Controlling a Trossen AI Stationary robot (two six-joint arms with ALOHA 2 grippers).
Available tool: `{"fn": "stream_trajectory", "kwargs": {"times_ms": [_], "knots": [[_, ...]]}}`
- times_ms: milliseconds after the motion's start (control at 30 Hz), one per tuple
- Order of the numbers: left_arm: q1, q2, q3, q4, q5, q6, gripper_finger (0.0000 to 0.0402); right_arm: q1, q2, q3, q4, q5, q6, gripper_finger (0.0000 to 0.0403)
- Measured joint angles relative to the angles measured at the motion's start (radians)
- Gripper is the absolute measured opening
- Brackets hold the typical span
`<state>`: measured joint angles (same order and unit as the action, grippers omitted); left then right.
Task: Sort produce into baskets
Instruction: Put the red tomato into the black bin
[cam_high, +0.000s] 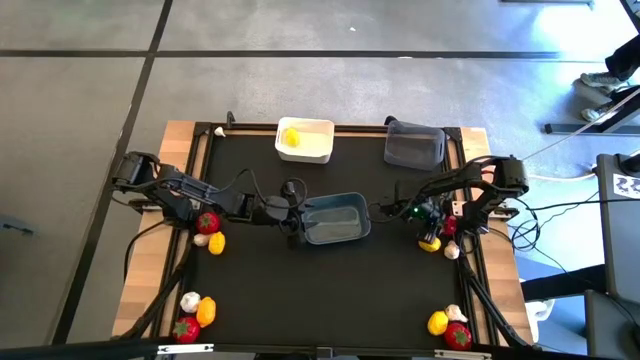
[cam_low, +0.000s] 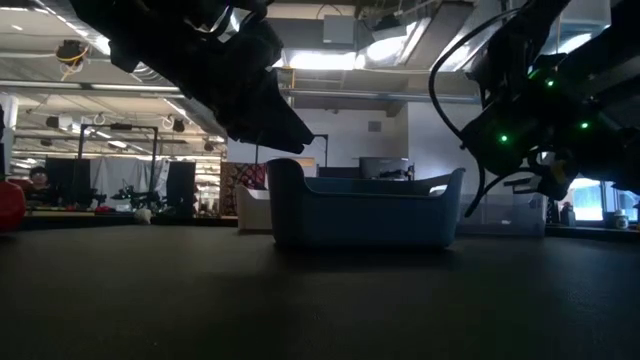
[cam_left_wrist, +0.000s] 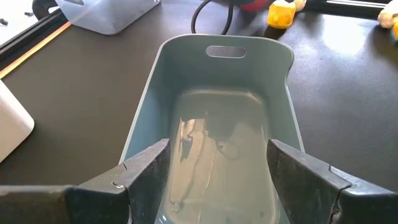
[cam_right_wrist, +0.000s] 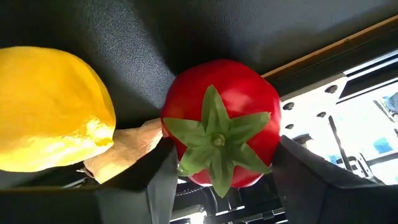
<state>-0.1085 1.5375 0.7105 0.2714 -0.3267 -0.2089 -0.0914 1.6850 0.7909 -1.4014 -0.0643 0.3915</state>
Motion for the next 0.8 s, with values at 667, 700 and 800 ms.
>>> {"fn": "stream_trajectory", "kwargs": {"times_ms": [667, 700, 800], "knots": [[0.0, -0.057, 0.0, -0.022, 0.0, 0.023, 0.0263, -0.001, -0.204, 0.153, -0.036, 0.065, 0.004, 0.0217], [0.0, -0.072, 0.0, -0.031, 0.0, 0.029, 0.0263, -0.001, -0.218, 0.164, -0.037, 0.073, 0.004, 0.0217], [0.0, -0.116, 0.0, -0.06, 0.0, 0.037, 0.0263, -0.003, -0.251, 0.206, -0.038, 0.103, 0.004, 0.0217]]}}
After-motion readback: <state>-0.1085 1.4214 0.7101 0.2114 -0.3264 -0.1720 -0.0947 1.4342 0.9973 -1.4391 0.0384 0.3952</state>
